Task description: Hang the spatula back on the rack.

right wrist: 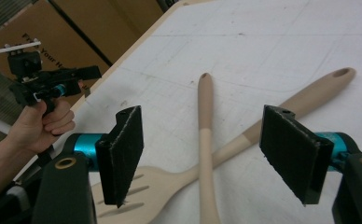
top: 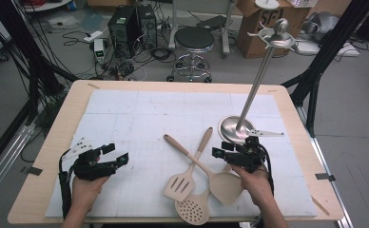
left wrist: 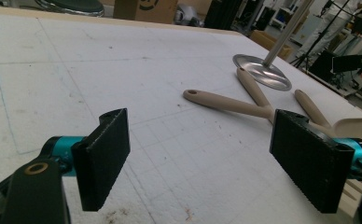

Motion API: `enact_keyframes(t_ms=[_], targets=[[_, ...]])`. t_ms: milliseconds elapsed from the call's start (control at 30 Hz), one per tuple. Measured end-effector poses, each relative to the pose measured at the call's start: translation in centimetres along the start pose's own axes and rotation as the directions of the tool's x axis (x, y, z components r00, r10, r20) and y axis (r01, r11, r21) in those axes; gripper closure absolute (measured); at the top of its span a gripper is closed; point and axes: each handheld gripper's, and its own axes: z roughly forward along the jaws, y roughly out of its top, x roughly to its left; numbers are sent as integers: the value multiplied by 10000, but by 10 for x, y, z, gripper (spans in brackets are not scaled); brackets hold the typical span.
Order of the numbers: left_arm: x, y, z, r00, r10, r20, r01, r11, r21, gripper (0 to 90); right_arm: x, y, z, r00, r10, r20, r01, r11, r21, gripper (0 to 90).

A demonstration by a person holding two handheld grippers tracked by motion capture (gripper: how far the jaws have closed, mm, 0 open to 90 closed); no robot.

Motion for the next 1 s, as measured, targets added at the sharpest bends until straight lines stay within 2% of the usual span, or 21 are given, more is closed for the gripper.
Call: enact_keyframes(t_ms=[133, 233, 367, 567, 700, 767, 1000], targets=[[1, 0, 0, 10000, -16, 15, 16, 10000, 11, 206, 3, 5, 8, 10000, -1, -37, 2, 9998, 202, 338], [-1, 0, 1, 10000, 31, 50, -31, 10000, 43, 206, 5, 10, 20, 10000, 36, -81, -32, 9983, 588, 410], [-2, 0, 2, 9999, 64, 90, -65, 10000, 59, 206, 5, 11, 33, 9999, 83, -91, -73, 9940, 1089, 423], [-2, 0, 2, 10000, 38, 83, -38, 10000, 40, 206, 5, 15, 40, 9999, 140, -82, -126, 9876, 1564, 442], [-2, 0, 2, 9999, 54, 87, -54, 10000, 54, 206, 8, 20, 49, 10000, 8, -18, -4, 9758, 2188, 460], [-2, 0, 2, 9999, 81, 102, -81, 10000, 58, 206, 7, 20, 50, 10000, -35, 20, 29, 9744, 2248, 461], [-3, -1, 4, 9998, 114, 155, -116, 9998, 142, 206, 6, 21, 60, 9995, 234, 206, -285, 9540, 2984, 476]])
